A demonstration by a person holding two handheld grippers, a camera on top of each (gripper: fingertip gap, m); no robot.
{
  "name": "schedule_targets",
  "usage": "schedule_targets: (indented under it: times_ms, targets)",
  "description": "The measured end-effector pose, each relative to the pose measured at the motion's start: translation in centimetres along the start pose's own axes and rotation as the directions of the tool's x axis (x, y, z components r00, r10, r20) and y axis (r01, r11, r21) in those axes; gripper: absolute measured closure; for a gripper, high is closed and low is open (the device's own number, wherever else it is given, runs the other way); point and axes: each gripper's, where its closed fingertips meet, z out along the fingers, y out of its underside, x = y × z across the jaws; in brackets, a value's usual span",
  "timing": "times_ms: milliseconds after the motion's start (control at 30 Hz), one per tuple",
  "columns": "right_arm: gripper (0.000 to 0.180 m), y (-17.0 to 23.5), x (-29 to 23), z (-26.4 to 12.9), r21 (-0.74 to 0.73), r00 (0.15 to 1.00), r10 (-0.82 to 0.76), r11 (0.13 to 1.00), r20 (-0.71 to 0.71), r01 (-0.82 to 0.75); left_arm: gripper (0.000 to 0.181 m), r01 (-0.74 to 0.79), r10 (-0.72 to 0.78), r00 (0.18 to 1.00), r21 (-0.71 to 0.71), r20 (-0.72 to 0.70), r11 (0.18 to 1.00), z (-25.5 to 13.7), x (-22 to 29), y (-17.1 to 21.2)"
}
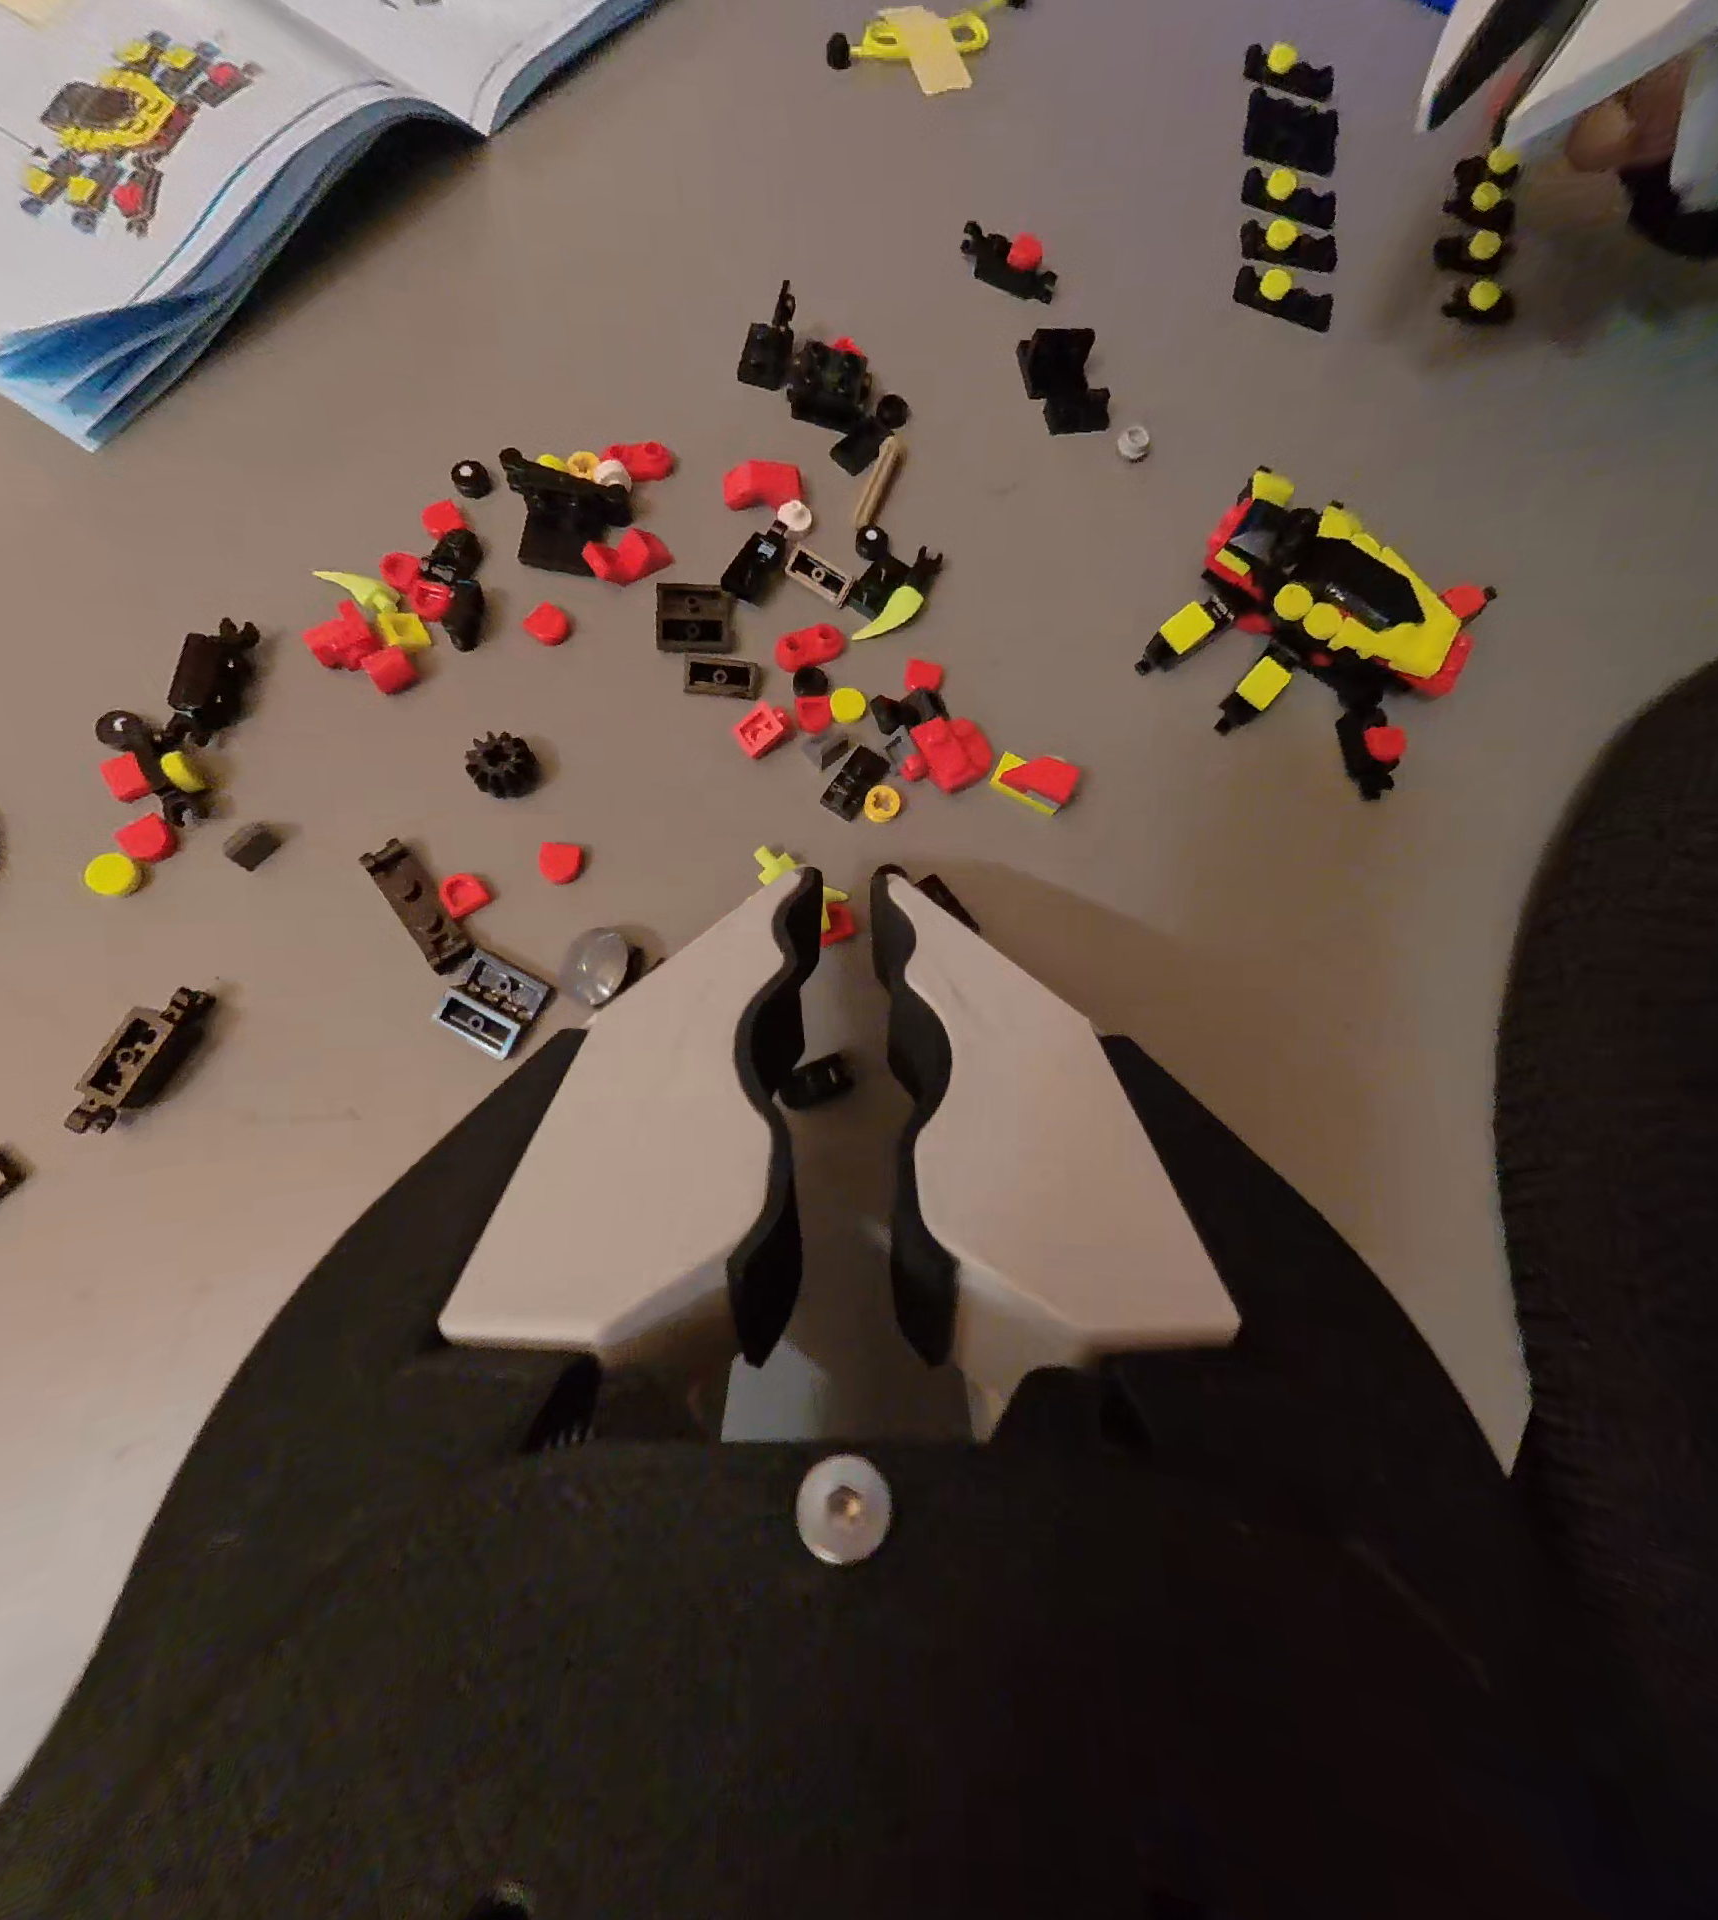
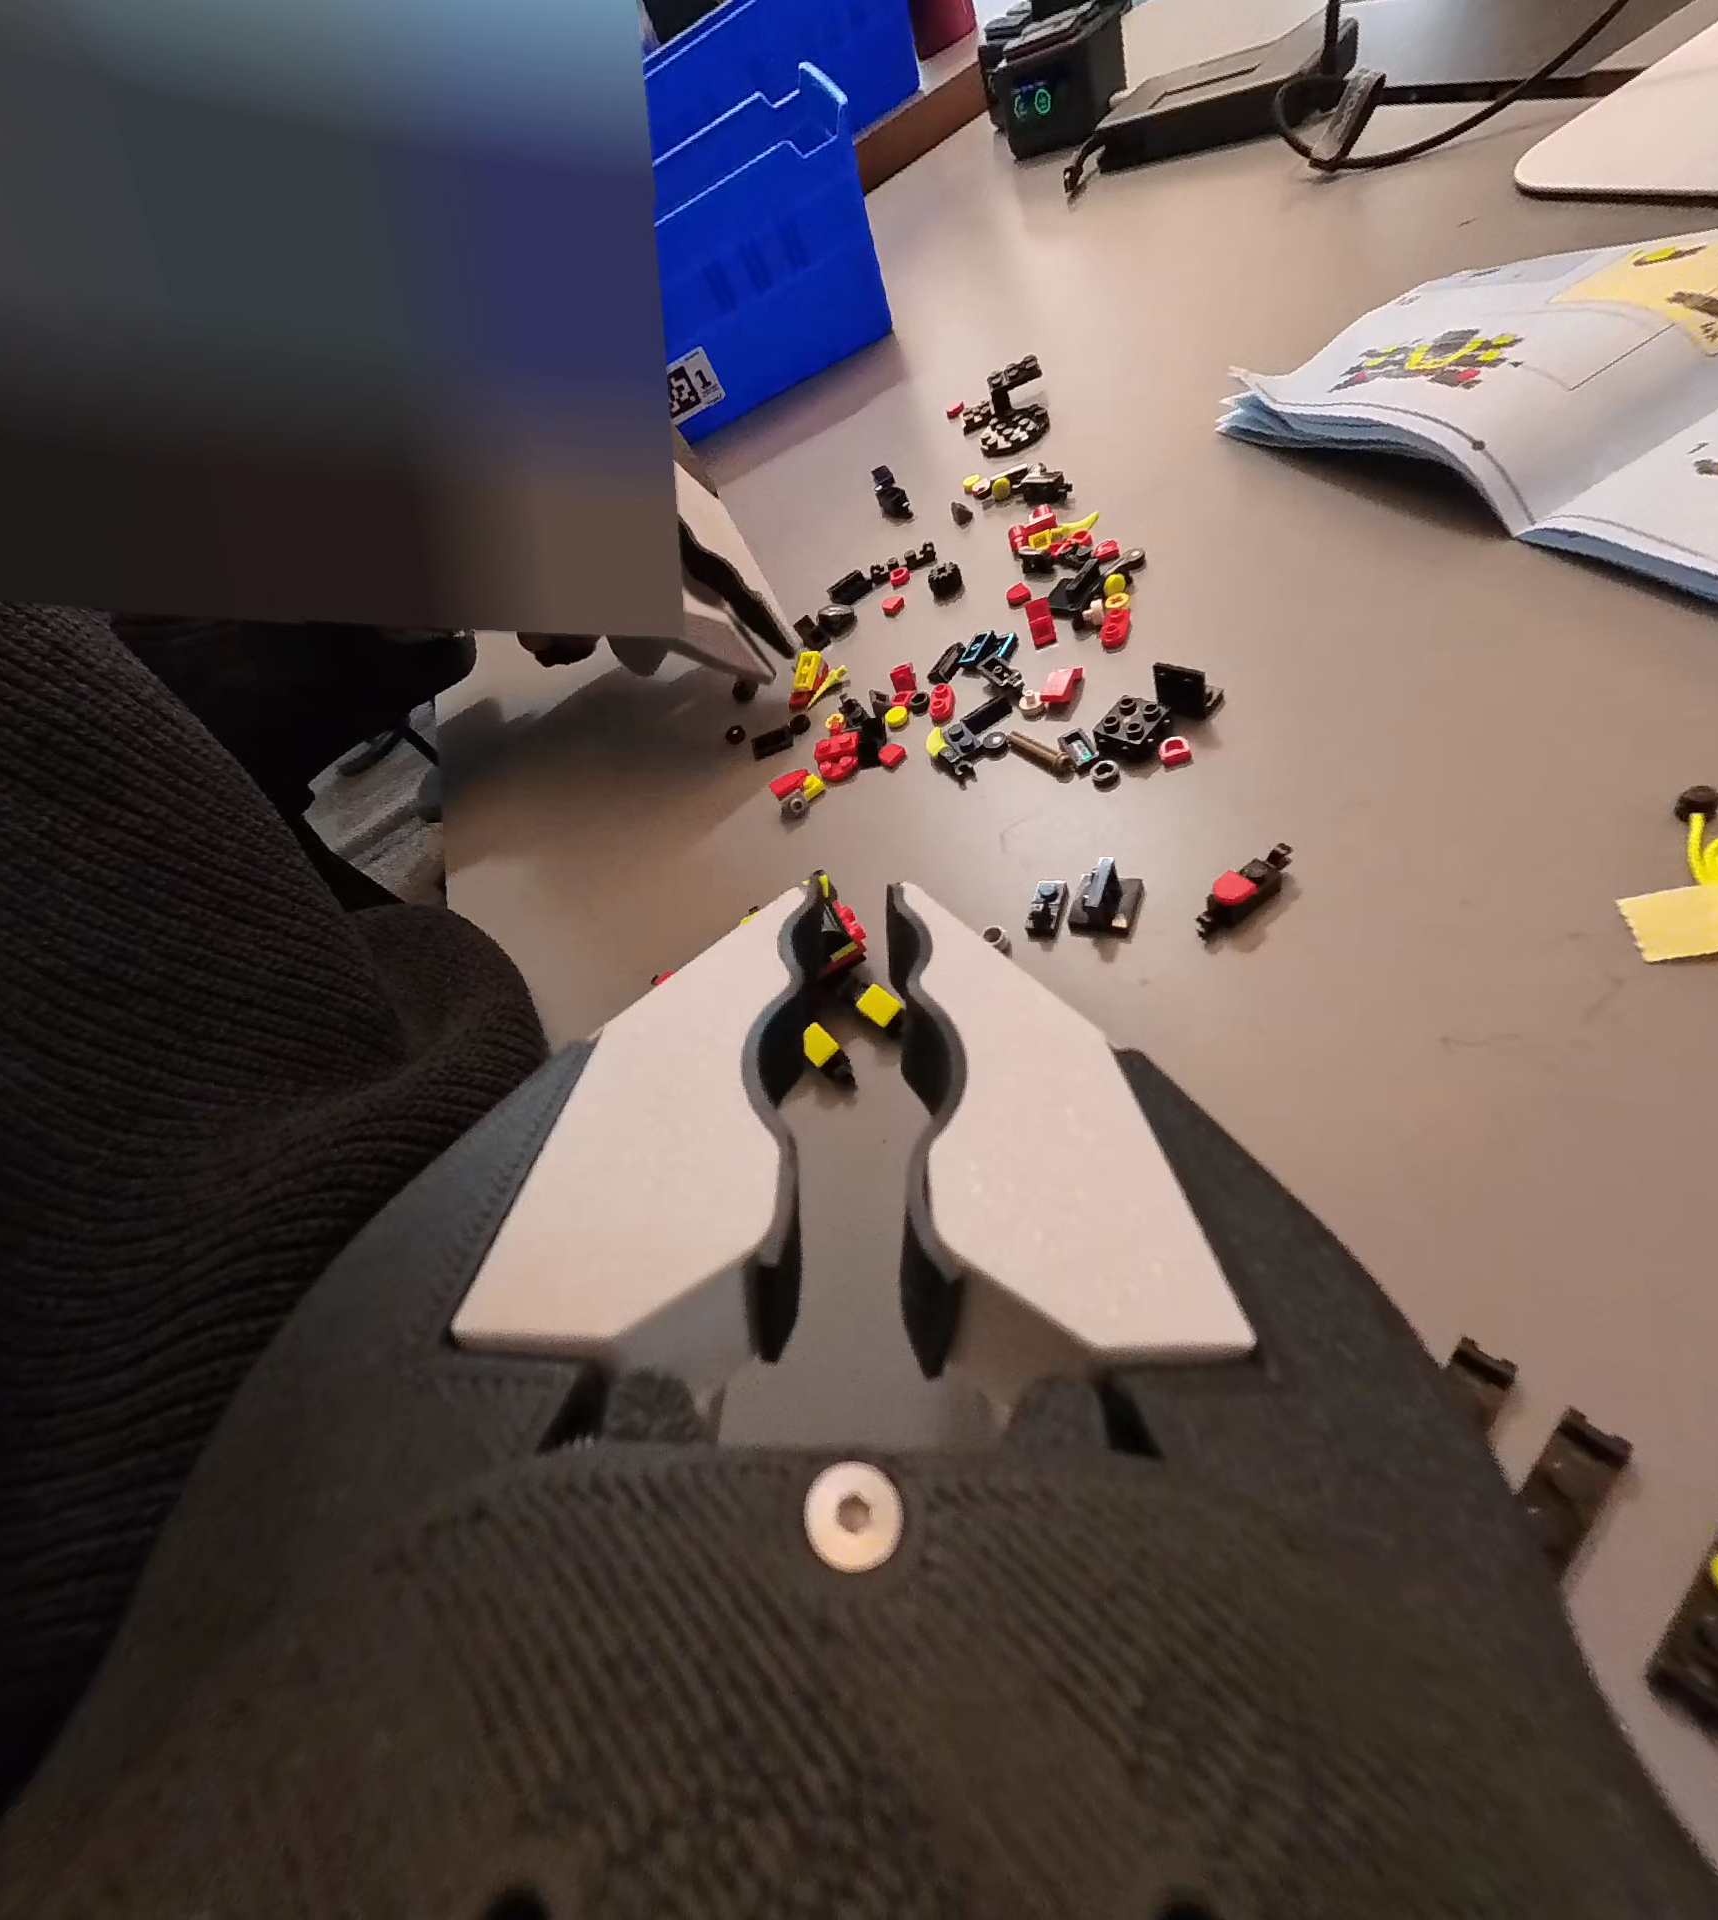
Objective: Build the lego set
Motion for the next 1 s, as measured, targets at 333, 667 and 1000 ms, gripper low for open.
schedule_targets:
  times_ms: [333,667,1000]
  targets:
    - [0.170,0.0,-0.1,-0.1,0.001,1.000,0.004,1.000,0.004,-0.004,0.132,-0.059,0.059,0.998,0.035,0.020,0.998,0.3,0.7,-0.8]
    - [0.169,0.0,0.1,-0.1,0.003,1.000,0.013,1.000,-0.001,-0.013,0.152,0.081,-0.081,0.997,0.130,-0.009,0.988,-1.1,-0.4,-2.1]
    - [0.168,0.0,0.3,-0.1,0.006,1.000,0.023,1.000,-0.007,-0.023,0.142,0.058,-0.058,0.998,0.077,-0.001,0.995,-0.5,-0.2,-1.3]
